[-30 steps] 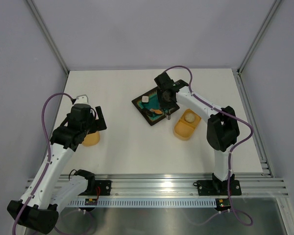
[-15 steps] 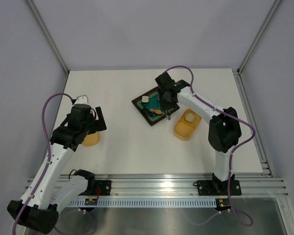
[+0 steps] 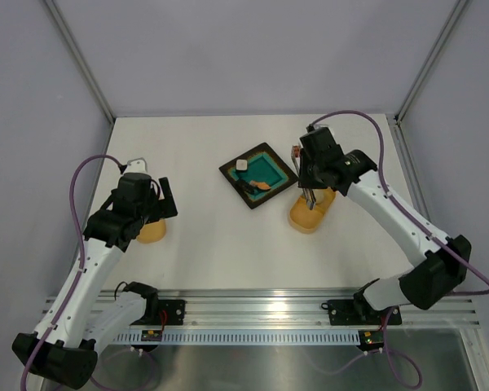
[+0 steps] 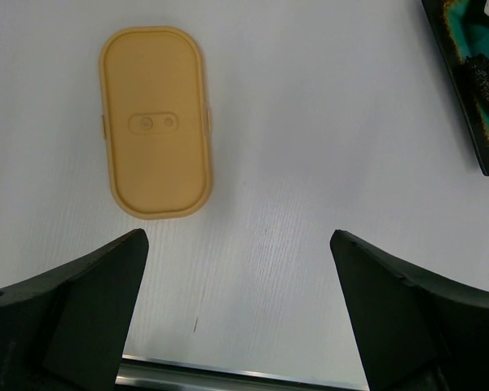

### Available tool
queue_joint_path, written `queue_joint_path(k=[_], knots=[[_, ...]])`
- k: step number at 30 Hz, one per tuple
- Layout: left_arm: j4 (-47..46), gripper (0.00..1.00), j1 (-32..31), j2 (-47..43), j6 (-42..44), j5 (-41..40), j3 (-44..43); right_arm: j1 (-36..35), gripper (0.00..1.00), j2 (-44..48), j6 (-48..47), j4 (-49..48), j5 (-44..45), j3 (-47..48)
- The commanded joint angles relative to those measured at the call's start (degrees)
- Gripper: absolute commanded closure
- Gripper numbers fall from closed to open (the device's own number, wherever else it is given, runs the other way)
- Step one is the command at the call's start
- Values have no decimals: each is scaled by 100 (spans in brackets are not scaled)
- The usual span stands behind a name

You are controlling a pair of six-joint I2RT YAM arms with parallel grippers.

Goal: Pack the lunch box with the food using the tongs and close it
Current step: Place the fake food in the packing box.

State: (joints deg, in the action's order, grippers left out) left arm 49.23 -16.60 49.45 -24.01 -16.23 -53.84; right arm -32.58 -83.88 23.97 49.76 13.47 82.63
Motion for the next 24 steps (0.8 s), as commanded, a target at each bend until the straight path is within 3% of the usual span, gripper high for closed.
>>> queue_joint_path(k=[1, 7, 24], knots=[[-300, 1, -1, -15, 19, 111, -74, 225, 92, 538, 319, 350, 419, -405], [-405, 1, -1, 117, 2, 234, -100, 612, 92, 1241, 539, 798, 463, -1028], [-485, 1, -1, 232, 1, 296, -91, 700, 91, 1576, 891, 975, 191, -1768]])
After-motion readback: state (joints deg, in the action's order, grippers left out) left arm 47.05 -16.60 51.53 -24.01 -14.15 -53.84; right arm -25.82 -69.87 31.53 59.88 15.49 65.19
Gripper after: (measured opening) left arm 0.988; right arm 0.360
